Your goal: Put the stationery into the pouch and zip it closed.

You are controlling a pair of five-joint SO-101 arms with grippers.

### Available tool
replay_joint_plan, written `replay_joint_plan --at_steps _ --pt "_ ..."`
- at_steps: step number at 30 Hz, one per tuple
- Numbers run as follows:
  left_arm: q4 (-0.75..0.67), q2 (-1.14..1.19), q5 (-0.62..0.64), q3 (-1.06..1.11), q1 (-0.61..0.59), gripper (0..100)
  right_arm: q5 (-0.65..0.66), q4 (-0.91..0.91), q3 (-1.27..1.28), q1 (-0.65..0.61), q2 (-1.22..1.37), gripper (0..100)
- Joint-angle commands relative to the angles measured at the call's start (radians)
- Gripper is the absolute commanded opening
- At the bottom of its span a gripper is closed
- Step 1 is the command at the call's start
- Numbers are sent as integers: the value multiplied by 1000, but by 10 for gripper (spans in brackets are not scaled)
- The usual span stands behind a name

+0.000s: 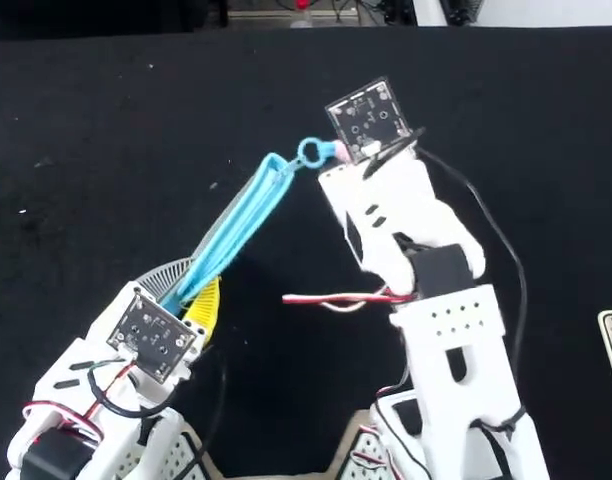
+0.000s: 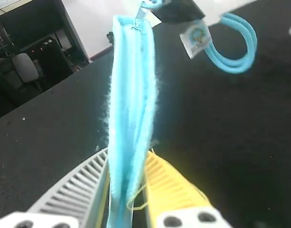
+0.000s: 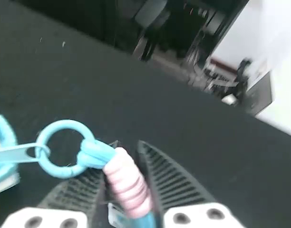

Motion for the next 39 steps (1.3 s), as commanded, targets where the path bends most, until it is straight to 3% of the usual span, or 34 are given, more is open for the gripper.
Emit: replay_joint_plan --at_steps 1,8,13,19,22,30,39 --pt "6 -3 -3 -16 1 30 -83 253 -182 -97 -54 160" --pt "6 -3 -2 -16 -1 30 -109 585 -414 -244 -110 142" --pt "5 -3 0 -25 -1 30 -107 609 -344 -141 -140 142" --pt "-11 -3 0 -25 -2 30 -107 500 -130 35 -156 141" --pt "-48 -3 0 -21 -62 30 -109 440 -33 94 -177 141" --pt "-140 -3 61 -19 -283 30 -118 275 213 121 -213 142" --pt "-265 -3 110 -19 -470 30 -315 -43 519 167 -216 144"
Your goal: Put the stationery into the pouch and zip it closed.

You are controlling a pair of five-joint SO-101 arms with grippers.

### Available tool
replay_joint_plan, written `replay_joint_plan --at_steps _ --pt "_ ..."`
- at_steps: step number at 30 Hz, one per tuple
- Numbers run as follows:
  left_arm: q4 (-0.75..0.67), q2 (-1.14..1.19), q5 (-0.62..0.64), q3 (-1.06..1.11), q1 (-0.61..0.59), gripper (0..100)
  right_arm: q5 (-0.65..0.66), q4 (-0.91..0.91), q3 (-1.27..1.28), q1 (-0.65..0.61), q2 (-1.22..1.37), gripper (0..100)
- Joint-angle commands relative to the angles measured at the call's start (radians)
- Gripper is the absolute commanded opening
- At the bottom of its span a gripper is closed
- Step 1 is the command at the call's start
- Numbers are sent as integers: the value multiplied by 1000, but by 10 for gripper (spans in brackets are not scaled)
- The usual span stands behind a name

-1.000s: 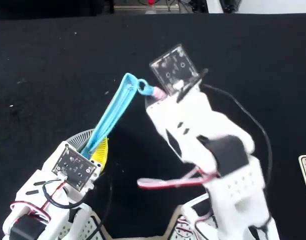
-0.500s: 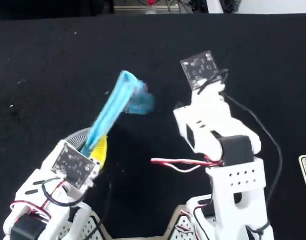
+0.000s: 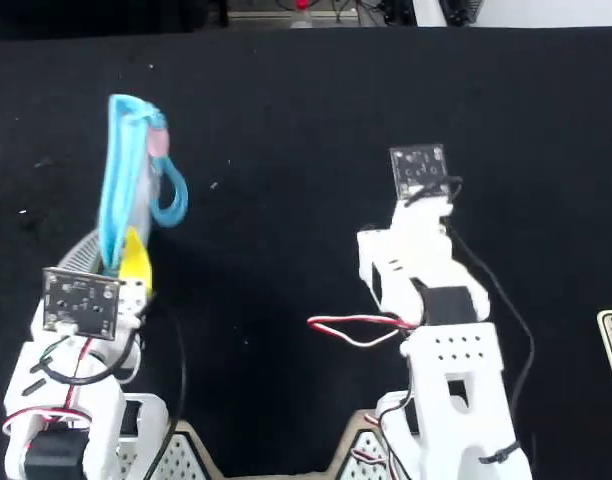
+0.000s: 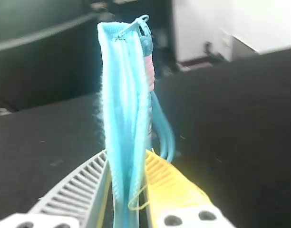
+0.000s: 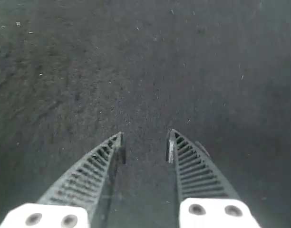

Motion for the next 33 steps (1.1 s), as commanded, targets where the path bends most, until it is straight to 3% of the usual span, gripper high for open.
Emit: replay_joint_plan --at_steps 1,12,17,24,30,33 --pt "-126 -14 14 -15 -62 30 -52 -114 84 12 -25 143" --pt "-591 -11 11 260 -62 29 -44 -292 231 15 -25 142" --pt "-660 84 -21 280 -62 29 -44 -293 232 15 -25 142" --pt "-761 443 -55 148 15 34 -44 -293 237 15 -22 142" --pt "-761 660 183 48 79 152 -44 -293 246 14 -25 142" --pt "-767 717 256 42 85 158 -44 -293 246 14 -25 142"
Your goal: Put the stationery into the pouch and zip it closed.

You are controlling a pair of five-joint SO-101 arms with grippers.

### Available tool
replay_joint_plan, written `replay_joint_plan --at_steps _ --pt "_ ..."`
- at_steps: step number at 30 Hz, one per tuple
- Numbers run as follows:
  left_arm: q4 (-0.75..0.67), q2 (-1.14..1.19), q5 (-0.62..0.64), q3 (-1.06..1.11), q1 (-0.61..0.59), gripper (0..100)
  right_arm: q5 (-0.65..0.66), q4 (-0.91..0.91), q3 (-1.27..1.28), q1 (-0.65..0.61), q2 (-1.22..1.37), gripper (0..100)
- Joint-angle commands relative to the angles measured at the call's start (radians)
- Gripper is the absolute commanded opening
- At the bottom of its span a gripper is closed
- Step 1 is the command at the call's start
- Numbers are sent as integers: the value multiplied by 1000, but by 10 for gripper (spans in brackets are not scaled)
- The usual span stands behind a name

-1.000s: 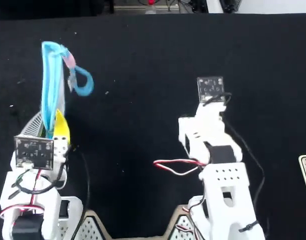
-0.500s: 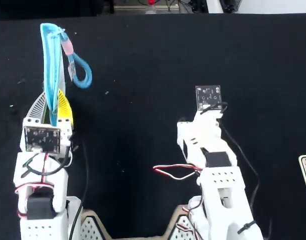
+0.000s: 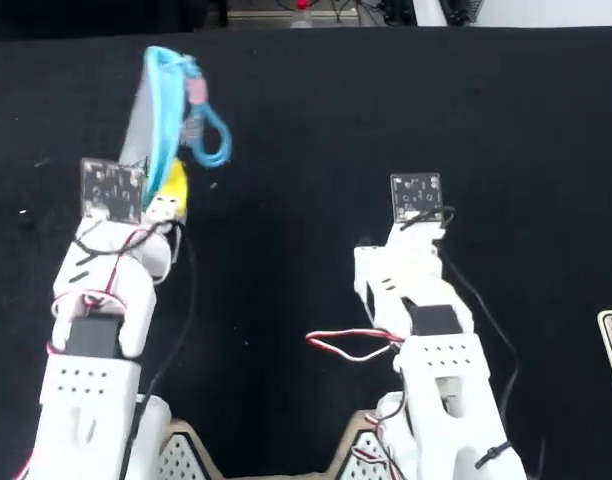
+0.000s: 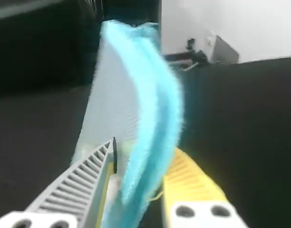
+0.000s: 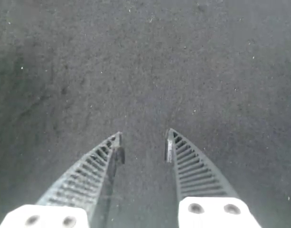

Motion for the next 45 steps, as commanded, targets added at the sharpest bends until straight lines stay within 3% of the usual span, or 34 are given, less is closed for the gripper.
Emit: replay_joint_plan --at_steps 1,8,16,22,29,32,42,45 --pt "-25 81 107 -81 35 159 -5 -21 -7 9 -25 142" --pt "-8 98 107 -96 147 159 -5 -21 -5 8 -25 142" --pt "253 109 107 -249 252 161 -5 -21 -5 8 -25 142" --pt "209 157 107 -234 245 161 -5 -21 -5 6 -25 142" --pt "71 405 127 -239 254 155 -5 -21 -5 8 -25 142" --pt "75 499 172 -277 243 155 -5 -21 -5 9 -25 142" --pt "342 563 172 -433 249 162 -5 -21 -5 8 -25 142" --pt "473 542 170 -542 254 227 -5 -21 -5 8 -25 142"
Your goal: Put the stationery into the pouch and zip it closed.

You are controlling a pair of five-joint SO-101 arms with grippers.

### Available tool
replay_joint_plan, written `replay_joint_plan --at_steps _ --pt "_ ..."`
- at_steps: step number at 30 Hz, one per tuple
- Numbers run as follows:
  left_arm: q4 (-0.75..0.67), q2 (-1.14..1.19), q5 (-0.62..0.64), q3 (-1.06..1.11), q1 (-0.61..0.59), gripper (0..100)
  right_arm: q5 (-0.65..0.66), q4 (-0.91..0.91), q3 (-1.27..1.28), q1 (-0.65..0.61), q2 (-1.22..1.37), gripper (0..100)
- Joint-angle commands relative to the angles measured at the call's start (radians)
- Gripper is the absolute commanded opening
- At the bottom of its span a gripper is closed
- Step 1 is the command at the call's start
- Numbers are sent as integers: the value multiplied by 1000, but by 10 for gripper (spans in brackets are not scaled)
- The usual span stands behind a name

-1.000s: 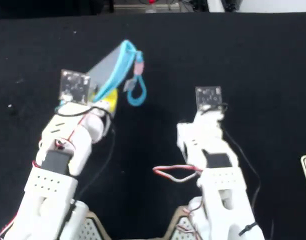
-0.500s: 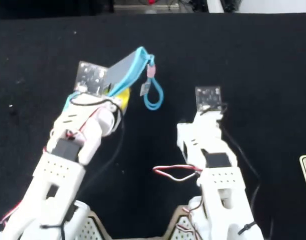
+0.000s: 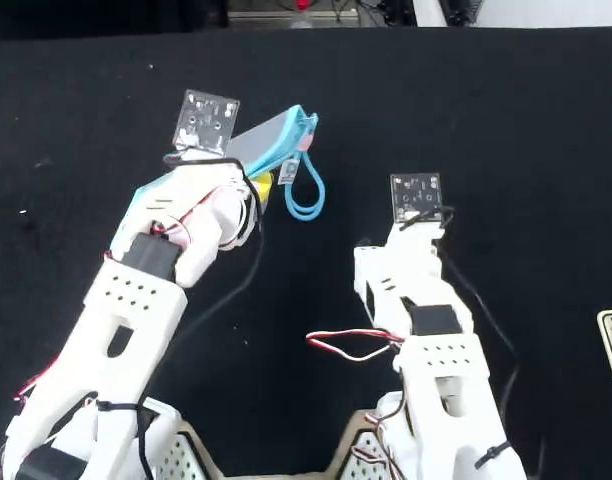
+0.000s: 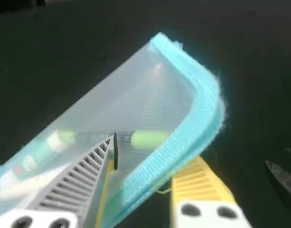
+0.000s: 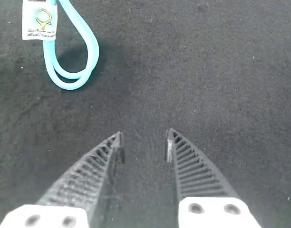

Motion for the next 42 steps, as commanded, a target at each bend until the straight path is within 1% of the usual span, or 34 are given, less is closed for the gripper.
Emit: replay_joint_plan --at_steps 1,4,9,13,18,21,25,32,36,40,42 --pt "190 -11 23 -137 -7 249 -5 -21 -5 8 -25 142" --pt "229 -14 -23 -186 -15 248 -5 -21 -5 8 -25 142" --pt "233 -23 -112 -211 -18 223 -5 -21 -5 8 -25 142" --pt "232 -25 -117 -220 -8 223 -5 -21 -5 8 -25 142" --pt "232 -87 -110 -309 -8 227 -5 -21 -5 8 -25 142" --pt "232 -110 -112 -323 -8 227 -5 -21 -5 8 -25 142" --pt "230 -117 -117 -278 -16 227 -5 -21 -5 8 -25 142" --pt "233 -127 -118 -133 -21 223 -5 -21 -5 12 -25 142" --pt "235 -137 -118 -82 -97 223 -5 -17 -5 25 -27 141" --pt "292 -226 -118 -19 -214 220 -8 -20 -5 44 -27 137" --pt "318 -296 -118 27 -254 174 -6 -20 -5 40 -27 103"
